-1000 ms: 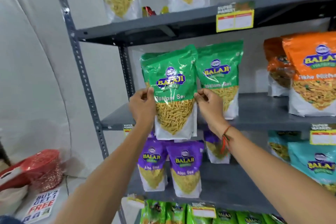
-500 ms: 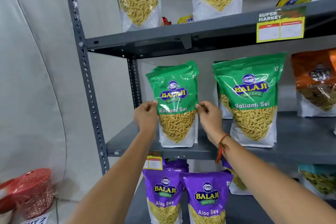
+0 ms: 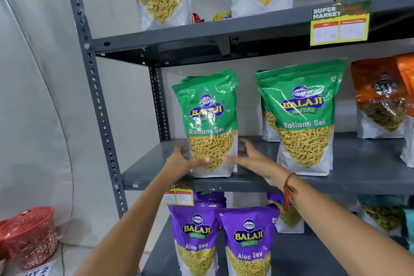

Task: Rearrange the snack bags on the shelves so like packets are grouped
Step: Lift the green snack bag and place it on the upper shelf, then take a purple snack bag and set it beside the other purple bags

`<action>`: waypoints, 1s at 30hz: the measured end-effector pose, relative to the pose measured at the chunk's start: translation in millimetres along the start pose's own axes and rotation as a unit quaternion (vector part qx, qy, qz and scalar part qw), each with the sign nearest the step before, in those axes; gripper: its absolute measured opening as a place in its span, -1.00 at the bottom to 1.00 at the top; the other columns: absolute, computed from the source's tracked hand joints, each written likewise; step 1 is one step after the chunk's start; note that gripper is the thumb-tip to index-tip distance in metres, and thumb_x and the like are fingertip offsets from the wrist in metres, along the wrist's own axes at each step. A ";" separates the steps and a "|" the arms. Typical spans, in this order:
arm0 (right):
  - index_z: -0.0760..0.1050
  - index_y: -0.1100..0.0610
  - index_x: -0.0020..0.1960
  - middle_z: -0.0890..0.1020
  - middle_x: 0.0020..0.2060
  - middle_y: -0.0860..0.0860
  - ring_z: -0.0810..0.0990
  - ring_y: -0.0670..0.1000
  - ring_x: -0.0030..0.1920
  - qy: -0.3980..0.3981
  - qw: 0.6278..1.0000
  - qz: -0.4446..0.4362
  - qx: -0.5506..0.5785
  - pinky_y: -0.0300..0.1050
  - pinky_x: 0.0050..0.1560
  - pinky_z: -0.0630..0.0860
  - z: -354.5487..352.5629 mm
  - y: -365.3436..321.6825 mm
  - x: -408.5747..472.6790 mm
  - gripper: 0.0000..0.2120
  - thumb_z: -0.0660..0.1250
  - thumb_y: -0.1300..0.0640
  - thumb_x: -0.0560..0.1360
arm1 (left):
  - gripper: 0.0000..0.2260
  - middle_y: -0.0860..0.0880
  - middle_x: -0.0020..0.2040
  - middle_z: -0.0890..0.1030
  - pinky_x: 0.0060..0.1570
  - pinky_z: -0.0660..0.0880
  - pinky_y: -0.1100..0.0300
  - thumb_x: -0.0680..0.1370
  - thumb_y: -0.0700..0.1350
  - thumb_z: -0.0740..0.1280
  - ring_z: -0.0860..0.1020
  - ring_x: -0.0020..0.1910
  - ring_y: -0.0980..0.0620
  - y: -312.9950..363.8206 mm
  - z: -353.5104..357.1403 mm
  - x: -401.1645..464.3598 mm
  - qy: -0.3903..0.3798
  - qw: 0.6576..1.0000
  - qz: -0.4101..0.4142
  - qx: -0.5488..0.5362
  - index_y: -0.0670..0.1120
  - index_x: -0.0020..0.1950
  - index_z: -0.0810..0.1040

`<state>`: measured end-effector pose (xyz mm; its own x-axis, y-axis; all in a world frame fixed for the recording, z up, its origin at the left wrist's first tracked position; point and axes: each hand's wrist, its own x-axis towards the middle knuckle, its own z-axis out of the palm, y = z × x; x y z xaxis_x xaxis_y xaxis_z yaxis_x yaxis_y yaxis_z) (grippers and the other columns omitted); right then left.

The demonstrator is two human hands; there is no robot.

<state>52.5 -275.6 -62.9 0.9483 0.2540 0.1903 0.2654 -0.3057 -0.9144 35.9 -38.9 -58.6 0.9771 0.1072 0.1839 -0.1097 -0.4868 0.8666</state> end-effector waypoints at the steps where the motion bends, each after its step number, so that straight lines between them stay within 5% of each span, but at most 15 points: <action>1: 0.08 -0.05 0.48 0.43 0.34 -0.06 0.42 -0.03 0.32 -0.005 1.000 0.001 -0.013 -0.11 0.31 0.37 1.8 5.1 -0.6 0.06 0.54 -0.27 0.15 | 0.11 -0.02 0.30 0.52 0.33 0.42 -0.06 -0.05 0.38 0.57 0.51 0.25 -0.06 -5.6 1.7 -0.2 -0.015 0.999 -0.005 0.034 -0.02 0.38 0.28; 7: 0.36 -0.02 0.26 0.55 0.14 -0.09 0.52 -0.06 0.16 0.027 0.998 -0.036 -0.038 -0.20 0.10 0.40 13.0 6.7 4.7 -0.36 0.56 -0.06 0.27 | -0.31 0.03 0.09 0.60 0.12 0.48 0.13 0.14 0.15 0.63 0.56 0.09 0.02 -6.0 4.2 0.6 0.003 0.998 0.032 0.062 0.03 0.15 0.43; 11: 0.39 -0.01 0.27 0.57 0.18 -0.06 0.54 -0.02 0.19 0.028 0.998 -0.037 -0.043 0.01 0.25 0.50 22.3 4.4 16.9 -0.20 0.57 -0.20 0.12 | -0.42 0.06 0.01 0.57 0.01 0.42 0.21 0.20 0.08 0.63 0.53 0.03 0.05 -6.2 -5.0 4.3 -0.003 0.997 0.037 0.070 0.05 0.10 0.43; 19: 0.39 -0.01 0.29 0.59 0.22 -0.03 0.56 0.00 0.20 0.012 0.998 -0.045 -0.034 0.09 0.29 0.48 45.7 2.1 43.2 -0.04 0.56 -0.32 -0.03 | -0.37 0.02 0.08 0.62 0.11 0.45 0.14 0.16 0.05 0.65 0.57 0.08 0.01 -23.2 -28.0 26.2 -0.003 0.998 0.021 0.062 0.03 0.14 0.49; 25: 0.34 0.03 0.33 0.53 0.24 -0.07 0.50 -0.02 0.22 0.024 0.998 -0.049 -0.042 -0.04 0.27 0.45 49.8 -1.6 35.7 -0.21 0.58 -0.10 0.20 | -0.34 0.01 0.12 0.62 0.18 0.47 0.08 0.13 0.15 0.63 0.57 0.14 -0.02 -27.0 -27.4 23.5 0.001 0.997 0.020 0.077 0.03 0.15 0.49; 28: 0.26 0.04 0.39 0.49 0.30 -0.01 0.48 0.03 0.27 0.066 0.994 -0.068 -0.057 0.01 0.28 0.45 49.8 -1.8 24.3 -0.19 0.55 -0.09 0.26 | -0.01 -0.05 0.29 0.54 0.26 0.46 -0.04 0.09 0.26 0.59 0.51 0.26 -0.10 -30.0 -22.8 10.5 0.061 0.994 0.028 0.090 -0.03 0.42 0.31; 30: 0.28 0.05 0.39 0.50 0.30 0.04 0.49 0.06 0.28 0.114 0.987 -0.093 -0.071 0.06 0.28 0.46 47.0 -0.6 11.8 -0.25 0.51 -0.08 0.30 | -0.06 -0.08 0.33 0.52 0.27 0.45 -0.04 0.21 0.18 0.58 0.49 0.29 -0.11 -29.2 -15.7 -4.3 0.146 0.985 0.053 0.070 -0.05 0.48 0.26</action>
<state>55.4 -229.3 -76.9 0.8915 0.1094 0.4396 0.4441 -0.4022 -0.8006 32.0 -11.5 -77.4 0.8651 0.2838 0.4137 -0.1626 -0.6215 0.7663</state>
